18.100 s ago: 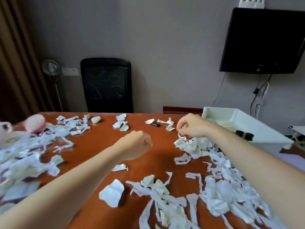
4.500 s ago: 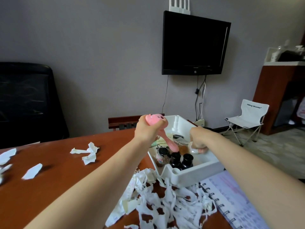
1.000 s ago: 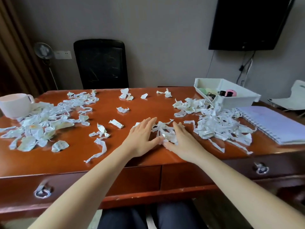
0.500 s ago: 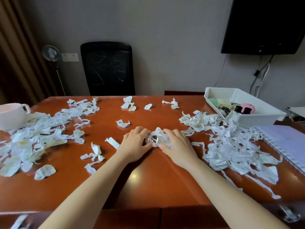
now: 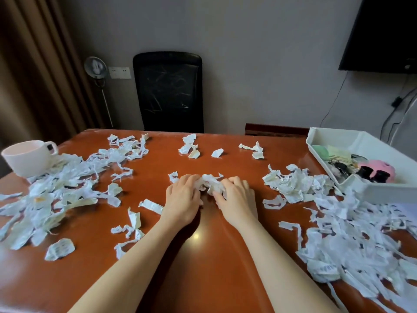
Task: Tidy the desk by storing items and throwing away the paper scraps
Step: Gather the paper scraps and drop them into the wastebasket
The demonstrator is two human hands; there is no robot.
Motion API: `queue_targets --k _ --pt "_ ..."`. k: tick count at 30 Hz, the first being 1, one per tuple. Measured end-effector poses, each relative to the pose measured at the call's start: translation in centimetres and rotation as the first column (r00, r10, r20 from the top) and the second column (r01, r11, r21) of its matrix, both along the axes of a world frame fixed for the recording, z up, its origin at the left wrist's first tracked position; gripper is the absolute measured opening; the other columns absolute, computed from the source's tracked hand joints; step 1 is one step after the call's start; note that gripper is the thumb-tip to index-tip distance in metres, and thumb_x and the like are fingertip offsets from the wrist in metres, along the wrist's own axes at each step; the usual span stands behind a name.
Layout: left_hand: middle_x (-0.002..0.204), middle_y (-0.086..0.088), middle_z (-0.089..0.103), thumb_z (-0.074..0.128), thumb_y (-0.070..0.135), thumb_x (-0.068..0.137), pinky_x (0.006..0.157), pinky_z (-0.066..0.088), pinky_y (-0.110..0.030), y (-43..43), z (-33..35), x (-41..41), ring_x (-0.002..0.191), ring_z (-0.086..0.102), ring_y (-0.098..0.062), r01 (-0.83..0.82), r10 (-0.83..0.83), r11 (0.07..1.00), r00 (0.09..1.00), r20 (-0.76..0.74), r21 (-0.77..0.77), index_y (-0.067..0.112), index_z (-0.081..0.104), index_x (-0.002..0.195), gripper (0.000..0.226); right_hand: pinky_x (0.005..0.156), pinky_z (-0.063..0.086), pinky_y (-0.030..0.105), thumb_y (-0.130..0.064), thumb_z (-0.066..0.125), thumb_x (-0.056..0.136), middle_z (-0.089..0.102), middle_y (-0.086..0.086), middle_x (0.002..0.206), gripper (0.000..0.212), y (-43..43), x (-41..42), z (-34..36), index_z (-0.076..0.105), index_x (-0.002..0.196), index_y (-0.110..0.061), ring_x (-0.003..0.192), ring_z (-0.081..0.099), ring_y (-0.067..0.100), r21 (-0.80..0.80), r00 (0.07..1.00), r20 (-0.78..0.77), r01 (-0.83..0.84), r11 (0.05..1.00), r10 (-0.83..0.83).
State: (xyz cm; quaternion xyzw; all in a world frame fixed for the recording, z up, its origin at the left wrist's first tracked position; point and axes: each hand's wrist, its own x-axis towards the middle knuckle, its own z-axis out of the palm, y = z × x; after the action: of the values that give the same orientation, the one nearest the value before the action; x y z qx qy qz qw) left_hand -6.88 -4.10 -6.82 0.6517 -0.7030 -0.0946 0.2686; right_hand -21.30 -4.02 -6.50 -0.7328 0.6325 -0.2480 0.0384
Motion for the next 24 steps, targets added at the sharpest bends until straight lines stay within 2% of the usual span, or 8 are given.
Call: queue_targets --k 2,4,8,13,18,20,22,24 --pt "0.148 0.0 0.034 0.027 0.032 0.099 0.114 0.013 -0.041 0.1 0.0 -0.2 0.139 0.025 -0.017 -0.034 0.034 0.999 0.999 0.01 0.023 0.025 0.035 0.14 0.043 0.096 0.036 0.031 -0.044 0.041 0.095 0.051 -0.005 0.132 0.042 -0.6 0.2 0.0 0.043 0.134 -0.026 0.119 0.042 0.018 0.014 0.998 0.058 0.006 1.0 -0.007" --pt "0.15 0.003 0.031 0.024 0.043 0.098 0.115 0.01 -0.044 0.2 0.0 -0.5 0.141 0.021 -0.017 -0.027 0.022 0.998 0.995 0.093 0.054 0.03 0.032 0.141 0.046 0.099 0.036 0.03 -0.046 0.046 0.093 0.048 -0.008 0.139 0.053 -1.0 0.0 0.0 0.033 0.142 -0.029 0.124 0.041 0.015 0.04 0.991 0.133 0.011 0.999 -0.016" --pt "0.149 0.003 0.033 0.027 0.051 0.097 0.114 0.016 -0.04 0.1 -0.1 -0.6 0.14 0.024 -0.018 -0.035 0.025 0.998 0.979 0.201 0.047 0.032 0.034 0.139 0.047 0.098 0.037 0.03 -0.045 0.047 0.093 0.048 -0.009 0.137 0.052 -1.3 0.0 -0.2 0.034 0.142 -0.034 0.122 0.04 0.014 0.022 0.996 0.083 -0.034 0.999 0.032" --pt "0.139 0.003 0.04 0.034 0.04 0.099 0.104 0.029 -0.031 0.3 -0.2 -0.4 0.126 0.036 -0.018 -0.009 0.012 1.0 0.98 0.196 -0.012 0.027 0.041 0.132 0.036 0.093 0.036 0.027 -0.041 0.045 0.095 0.049 -0.011 0.129 0.038 -1.4 0.2 -0.6 0.048 0.133 -0.034 0.115 0.041 0.012 0.005 0.994 -0.008 -0.11 0.994 0.11" --pt "0.123 -0.001 0.048 0.033 0.035 0.1 0.091 0.038 -0.03 0.3 -0.1 -0.5 0.106 0.043 -0.018 -0.006 0.015 0.999 0.979 0.203 -0.046 0.02 0.044 0.122 0.029 0.089 0.042 0.028 -0.04 0.046 0.095 0.052 -0.007 0.125 0.033 -1.4 0.3 -0.4 0.056 0.122 -0.025 0.111 0.044 0.014 0.0 0.993 0.001 -0.117 0.993 0.117" --pt "0.116 -0.001 0.05 0.031 0.033 0.101 0.085 0.04 -0.029 0.4 -0.1 -0.5 0.099 0.043 -0.017 -0.008 0.021 0.998 0.978 0.208 -0.061 0.018 0.046 0.119 0.028 0.08 0.047 0.027 -0.038 0.045 0.096 0.055 -0.005 0.12 0.029 -1.3 0.3 -0.3 0.058 0.114 -0.021 0.105 0.049 0.015 -0.011 0.995 0.008 -0.101 0.995 0.101" --pt "0.113 -0.002 0.051 0.032 0.028 0.101 0.08 0.04 -0.027 0.6 0.0 -0.7 0.095 0.044 -0.016 -0.003 0.02 0.997 0.974 0.224 -0.076 0.017 0.047 0.118 0.026 0.065 0.044 0.024 -0.037 0.044 0.096 0.056 -0.003 0.111 0.024 -1.1 0.4 -0.1 0.058 0.101 -0.018 0.091 0.053 0.016 -0.026 0.997 0.01 -0.07 0.997 0.07" --pt "0.11 -0.002 0.053 0.038 0.025 0.099 0.073 0.039 -0.025 0.9 0.2 -0.8 0.092 0.045 -0.016 -0.01 0.031 0.996 0.969 0.246 -0.088 0.016 0.049 0.115 0.021 0.061 0.047 0.026 -0.037 0.043 0.096 0.058 -0.002 0.102 0.025 -0.9 0.3 0.0 0.057 0.093 -0.016 0.082 0.056 0.017 -0.035 0.999 0.016 -0.046 0.998 0.046"
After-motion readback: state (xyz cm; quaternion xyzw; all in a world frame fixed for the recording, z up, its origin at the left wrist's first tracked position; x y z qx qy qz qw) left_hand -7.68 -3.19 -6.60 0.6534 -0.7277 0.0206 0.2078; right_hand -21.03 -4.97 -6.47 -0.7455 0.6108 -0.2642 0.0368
